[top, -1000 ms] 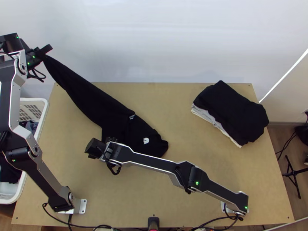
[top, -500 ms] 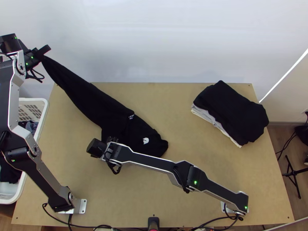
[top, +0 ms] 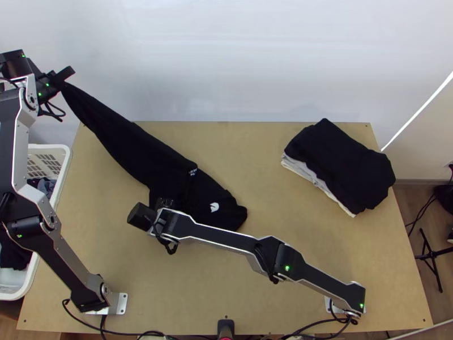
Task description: Fold the t-shirt
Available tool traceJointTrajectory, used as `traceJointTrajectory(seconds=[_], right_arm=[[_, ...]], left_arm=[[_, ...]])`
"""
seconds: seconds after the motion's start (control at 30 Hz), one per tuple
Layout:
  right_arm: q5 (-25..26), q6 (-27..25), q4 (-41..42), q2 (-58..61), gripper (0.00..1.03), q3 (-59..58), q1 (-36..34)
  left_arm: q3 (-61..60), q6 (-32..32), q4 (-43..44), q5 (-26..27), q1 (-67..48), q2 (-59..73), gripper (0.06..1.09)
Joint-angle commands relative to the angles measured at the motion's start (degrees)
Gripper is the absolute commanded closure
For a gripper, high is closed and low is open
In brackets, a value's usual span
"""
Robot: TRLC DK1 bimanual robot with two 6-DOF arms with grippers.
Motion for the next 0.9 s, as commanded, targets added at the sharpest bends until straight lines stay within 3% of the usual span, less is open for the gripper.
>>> traceJointTrajectory(seconds=[0.0, 0.07, 0.17, 0.37, 0.43, 0.5, 0.87], right_arm=[[-4.6, -6.5, -0.4, -3.1, 1.0, -0.5, -2.0], [-8.0, -10.5, -2.1, -4.9, 1.0, -0.6, -4.5], [-8.0, -19.8, -4.4, -8.9, 1.0, -1.8, -9.6], [-7.5, -50.9, -5.2, -17.7, 1.0, -4.3, -18.4], [-6.8, -58.4, -6.3, -20.7, 1.0, -4.8, -20.8], [-4.7, -60.3, -6.4, -24.5, 1.0, -6.2, -23.8], [-4.5, -63.8, -7.4, -43.9, 1.0, -11.6, -39.4]], left_arm=[[0.1, -0.1, 0.3, 0.0, 0.3, 0.1, 1.05], [0.1, -0.2, 0.3, 0.0, 0.4, 0.1, 1.05], [0.1, -0.1, 0.1, 0.0, 0.4, -0.2, 1.05], [-1.2, -0.2, -1.3, 0.0, -0.9, -0.4, 1.05], [-1.7, -0.2, -2.1, 0.0, -1.7, -0.5, 1.05], [-2.4, -0.2, -2.8, 0.0, -3.1, -0.7, 1.05], [-5.6, -1.8, -3.2, 0.0, -8.3, -4.8, 1.05]])
